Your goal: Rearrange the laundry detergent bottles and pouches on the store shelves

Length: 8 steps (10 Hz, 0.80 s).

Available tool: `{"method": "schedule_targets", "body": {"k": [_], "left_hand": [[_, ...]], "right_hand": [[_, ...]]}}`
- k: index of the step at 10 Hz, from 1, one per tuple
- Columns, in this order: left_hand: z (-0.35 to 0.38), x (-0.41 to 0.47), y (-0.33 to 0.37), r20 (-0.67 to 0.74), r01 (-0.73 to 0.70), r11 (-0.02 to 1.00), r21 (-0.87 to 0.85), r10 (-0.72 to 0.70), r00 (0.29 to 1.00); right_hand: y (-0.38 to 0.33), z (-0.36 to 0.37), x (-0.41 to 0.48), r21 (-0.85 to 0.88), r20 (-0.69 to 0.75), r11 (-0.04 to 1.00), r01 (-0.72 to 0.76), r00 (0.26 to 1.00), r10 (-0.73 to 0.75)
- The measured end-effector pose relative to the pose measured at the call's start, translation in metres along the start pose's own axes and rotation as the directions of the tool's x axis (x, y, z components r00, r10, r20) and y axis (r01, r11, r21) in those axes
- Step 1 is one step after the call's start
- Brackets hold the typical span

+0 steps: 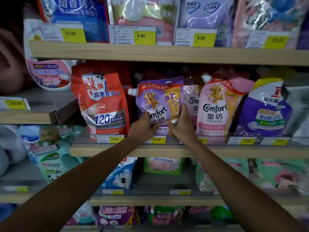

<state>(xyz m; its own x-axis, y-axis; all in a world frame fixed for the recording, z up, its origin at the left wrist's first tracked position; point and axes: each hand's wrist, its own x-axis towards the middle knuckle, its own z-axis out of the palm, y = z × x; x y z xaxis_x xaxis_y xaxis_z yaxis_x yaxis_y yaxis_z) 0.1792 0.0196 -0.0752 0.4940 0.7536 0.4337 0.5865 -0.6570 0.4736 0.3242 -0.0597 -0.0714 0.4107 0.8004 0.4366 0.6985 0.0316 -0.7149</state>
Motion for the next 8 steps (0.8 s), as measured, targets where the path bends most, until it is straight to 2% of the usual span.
{"method": "schedule_targets", "body": {"k": [2, 4, 5, 6, 7, 8], "left_hand": [[0.002, -0.015, 0.002, -0.031, 0.011, 0.993, 0.119, -0.007, 0.999], [-0.004, -0.035, 0.01, 0.006, 0.159, 0.939, 0.306, -0.169, 0.986], [-0.011, -0.044, 0.014, 0.098, 0.142, 0.89, 0.433, -0.203, 0.974], [-0.024, -0.055, 0.018, 0.19, 0.058, 0.823, 0.565, -0.198, 0.962], [-0.042, -0.069, 0.028, 0.216, 0.012, 0.825, 0.565, -0.161, 0.963], [-0.064, -0.085, 0.039, 0.189, -0.043, 0.803, 0.595, -0.088, 0.978]], "right_hand": [[-0.001, -0.002, -0.009, -0.107, 0.0, 0.99, 0.089, 0.996, -0.089], [-0.008, 0.0, -0.017, -0.328, 0.007, 0.944, 0.042, 0.999, -0.042], [-0.016, -0.003, -0.025, -0.499, 0.052, 0.866, 0.028, 0.999, -0.003], [-0.023, -0.014, -0.039, -0.608, 0.138, 0.788, 0.097, 0.99, -0.015], [-0.035, -0.031, -0.059, -0.637, 0.21, 0.755, 0.156, 0.977, -0.024], [-0.052, -0.045, -0.074, -0.658, 0.198, 0.736, 0.159, 0.98, -0.034]]}}
